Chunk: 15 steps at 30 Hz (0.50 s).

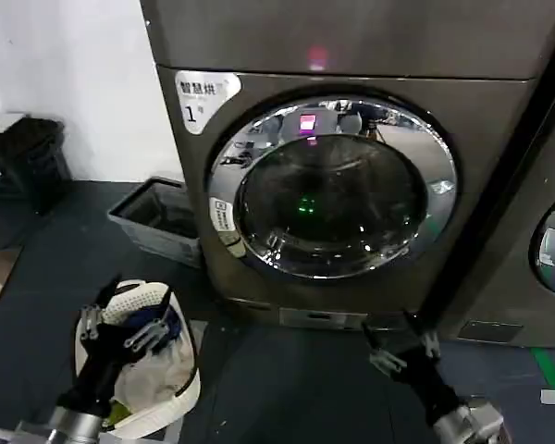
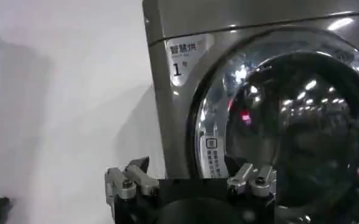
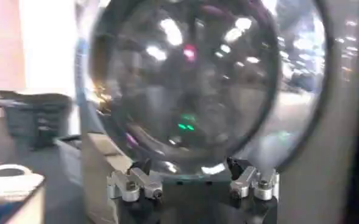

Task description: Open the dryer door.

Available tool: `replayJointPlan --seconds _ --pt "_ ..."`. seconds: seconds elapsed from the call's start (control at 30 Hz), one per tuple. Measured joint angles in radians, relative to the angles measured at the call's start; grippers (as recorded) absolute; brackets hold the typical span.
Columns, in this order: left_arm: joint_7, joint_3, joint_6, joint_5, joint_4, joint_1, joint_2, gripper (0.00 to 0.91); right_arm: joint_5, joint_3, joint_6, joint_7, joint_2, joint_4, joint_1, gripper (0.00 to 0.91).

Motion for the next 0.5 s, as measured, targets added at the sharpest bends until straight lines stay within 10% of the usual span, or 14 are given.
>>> replayJointPlan --seconds 0.5 --pt "-0.006 0.018 -0.017 -0.011 -0.004 0.024 -0.003 0.907 0.144 -0.277 -0.035 -0.016 -0.260 -0.163 0.413 0.907"
